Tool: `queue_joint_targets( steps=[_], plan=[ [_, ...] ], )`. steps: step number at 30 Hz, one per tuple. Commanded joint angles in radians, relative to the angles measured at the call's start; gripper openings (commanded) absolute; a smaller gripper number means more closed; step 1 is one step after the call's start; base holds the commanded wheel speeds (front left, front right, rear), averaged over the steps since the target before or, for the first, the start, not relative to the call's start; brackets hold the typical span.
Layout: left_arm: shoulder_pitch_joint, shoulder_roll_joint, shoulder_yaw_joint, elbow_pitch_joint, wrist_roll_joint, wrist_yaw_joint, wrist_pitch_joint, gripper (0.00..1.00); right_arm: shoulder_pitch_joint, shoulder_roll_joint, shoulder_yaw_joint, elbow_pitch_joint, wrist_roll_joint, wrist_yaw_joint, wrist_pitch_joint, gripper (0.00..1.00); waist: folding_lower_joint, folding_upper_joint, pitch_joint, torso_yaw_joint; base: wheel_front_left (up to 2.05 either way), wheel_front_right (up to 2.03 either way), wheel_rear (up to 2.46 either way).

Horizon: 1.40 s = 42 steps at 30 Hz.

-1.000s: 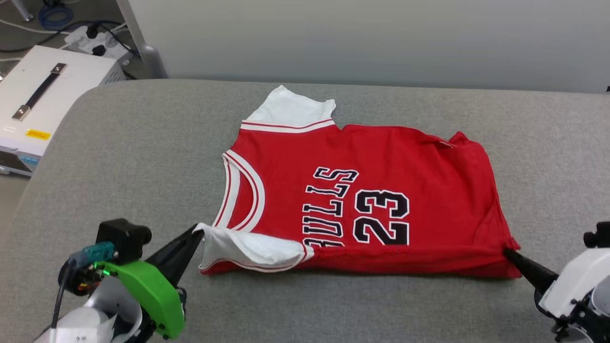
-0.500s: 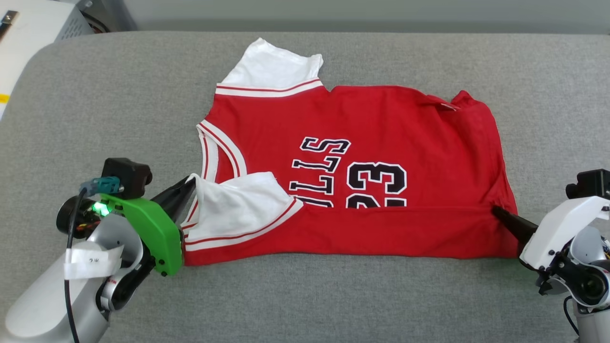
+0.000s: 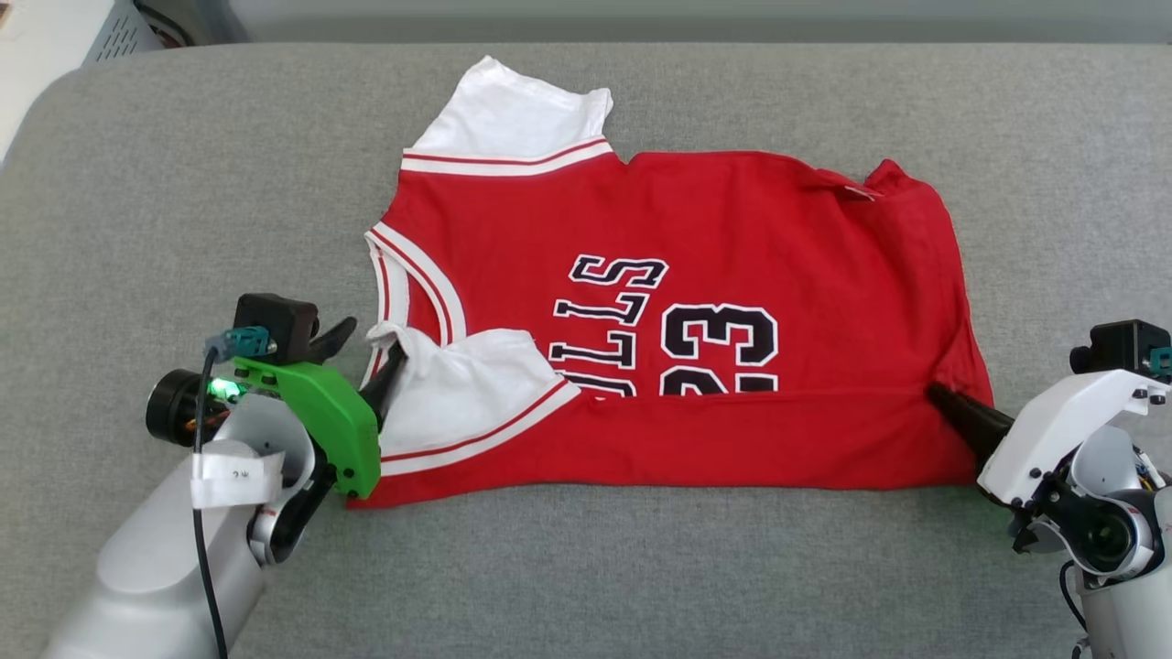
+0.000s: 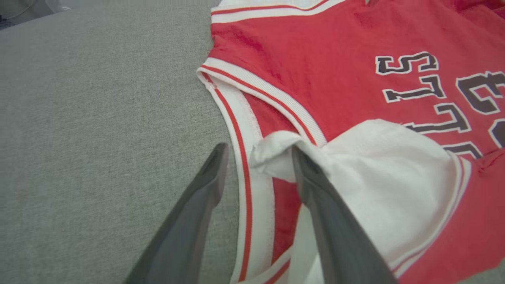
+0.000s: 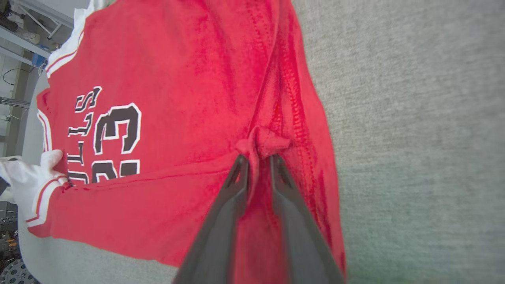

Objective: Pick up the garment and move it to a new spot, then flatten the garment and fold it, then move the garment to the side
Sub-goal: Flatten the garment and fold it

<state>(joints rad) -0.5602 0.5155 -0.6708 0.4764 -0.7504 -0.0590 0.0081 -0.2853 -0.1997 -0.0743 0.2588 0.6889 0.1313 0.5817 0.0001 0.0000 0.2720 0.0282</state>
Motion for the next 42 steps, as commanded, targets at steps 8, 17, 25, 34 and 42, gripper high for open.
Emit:
queue_joint_targets(
  steps=[8, 17, 25, 34, 42],
  plan=[
    [0.040, -0.053, 0.033, 0.039, -0.007, 0.028, -0.150, 1.00, 0.037, -0.048, 0.049, -0.048, -0.037, -0.001, -0.058, 1.00, -0.0001, 0.0000, -0.101, 0.009, 0.00, 0.00, 0.00],
    [0.204, -0.081, 0.113, -0.086, -0.103, 0.117, -0.218, 1.00, 0.161, -0.057, 0.043, -0.174, -0.175, -0.001, -0.017, 1.00, -0.0001, 0.0000, -0.157, 0.010, 0.00, 0.00, 0.00],
    [0.334, -0.048, 0.106, -0.218, -0.133, 0.224, -0.126, 1.00, 0.235, 0.025, -0.002, -0.331, -0.279, -0.001, 0.085, 1.00, -0.0001, 0.0000, -0.136, 0.000, 0.00, 0.00, 0.00],
    [0.371, 0.002, 0.090, -0.254, -0.136, 0.353, 0.025, 1.00, 0.266, 0.074, -0.027, -0.425, -0.316, -0.001, 0.126, 1.00, -0.0001, 0.0000, -0.096, -0.021, 0.00, 0.00, 0.00],
    [0.358, 0.020, 0.080, -0.230, -0.128, 0.416, 0.096, 1.00, 0.265, 0.095, -0.028, -0.443, -0.311, -0.001, 0.122, 1.00, -0.0001, 0.0000, -0.049, -0.037, 0.00, 0.00, 0.00]
  ],
)
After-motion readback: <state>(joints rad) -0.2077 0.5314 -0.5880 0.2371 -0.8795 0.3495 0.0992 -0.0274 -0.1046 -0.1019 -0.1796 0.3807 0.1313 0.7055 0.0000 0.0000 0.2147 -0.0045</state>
